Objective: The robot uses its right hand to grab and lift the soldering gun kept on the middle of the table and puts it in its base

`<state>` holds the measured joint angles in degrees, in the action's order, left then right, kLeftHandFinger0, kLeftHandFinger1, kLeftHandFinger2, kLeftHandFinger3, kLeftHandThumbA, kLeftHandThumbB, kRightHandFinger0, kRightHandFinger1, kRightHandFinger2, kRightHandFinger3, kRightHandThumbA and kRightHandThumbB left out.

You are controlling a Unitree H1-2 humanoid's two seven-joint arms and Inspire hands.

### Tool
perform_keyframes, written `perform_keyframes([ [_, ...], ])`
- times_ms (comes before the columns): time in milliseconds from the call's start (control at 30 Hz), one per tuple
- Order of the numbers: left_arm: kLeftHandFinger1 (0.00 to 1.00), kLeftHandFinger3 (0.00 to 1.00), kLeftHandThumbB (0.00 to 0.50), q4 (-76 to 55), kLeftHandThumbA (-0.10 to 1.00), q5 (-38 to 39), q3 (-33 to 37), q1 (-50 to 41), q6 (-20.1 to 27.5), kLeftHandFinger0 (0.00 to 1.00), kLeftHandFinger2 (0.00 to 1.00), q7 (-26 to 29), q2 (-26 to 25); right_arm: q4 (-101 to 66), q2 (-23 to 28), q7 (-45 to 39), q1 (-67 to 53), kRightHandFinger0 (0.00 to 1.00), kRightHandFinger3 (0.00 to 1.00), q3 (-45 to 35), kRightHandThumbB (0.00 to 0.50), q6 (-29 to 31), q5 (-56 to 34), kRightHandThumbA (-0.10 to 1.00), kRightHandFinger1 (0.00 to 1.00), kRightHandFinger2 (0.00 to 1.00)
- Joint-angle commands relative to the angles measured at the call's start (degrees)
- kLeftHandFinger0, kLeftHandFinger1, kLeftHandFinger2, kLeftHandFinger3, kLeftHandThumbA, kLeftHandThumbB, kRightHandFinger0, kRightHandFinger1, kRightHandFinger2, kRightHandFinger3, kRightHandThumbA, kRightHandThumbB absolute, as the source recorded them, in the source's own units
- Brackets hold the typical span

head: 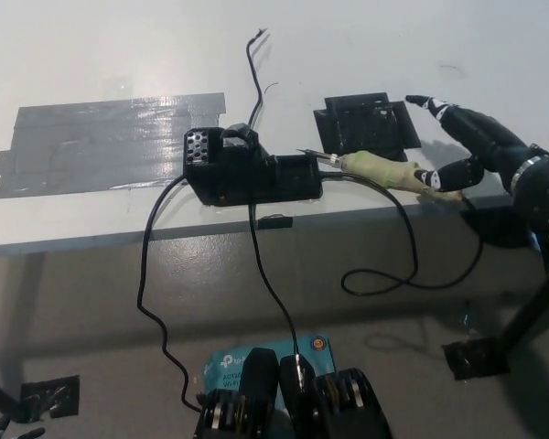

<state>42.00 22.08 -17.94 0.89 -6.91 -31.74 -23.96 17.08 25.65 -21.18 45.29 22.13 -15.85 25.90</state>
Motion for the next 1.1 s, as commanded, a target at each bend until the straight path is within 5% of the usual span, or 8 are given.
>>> perform_keyframes([
  [0,0.37,0.64,0.500,-0.2,0.70,0.6,0.2,0.1,0.5,0.02,0.54,-1.9,-2.1,-0.4,0.1,-0.7,2.7,1.00,1.00,-0.5,0.294,0.2,1.0,0.68,1.00,1.00],
  [300,0.40,0.67,0.500,0.2,0.71,0.1,1.4,0.2,1.6,0.04,0.57,-2.6,-2.2,4.0,-1.0,-0.5,4.7,1.00,1.00,-0.1,0.300,-0.9,2.1,0.69,1.00,1.00],
  [567,0.38,0.64,0.500,-0.8,0.70,0.0,1.9,0.5,0.5,0.02,0.54,-2.0,-1.7,6.6,-1.6,0.8,5.0,1.00,1.00,-1.1,0.261,-0.6,2.2,0.54,1.00,1.00],
  [1067,0.36,0.65,0.500,-2.5,0.70,0.2,2.2,0.8,-0.9,0.01,0.53,-1.5,-0.9,10.0,-5.4,1.5,6.1,1.00,1.00,-1.0,0.295,0.1,3.1,0.54,1.00,1.00],
])
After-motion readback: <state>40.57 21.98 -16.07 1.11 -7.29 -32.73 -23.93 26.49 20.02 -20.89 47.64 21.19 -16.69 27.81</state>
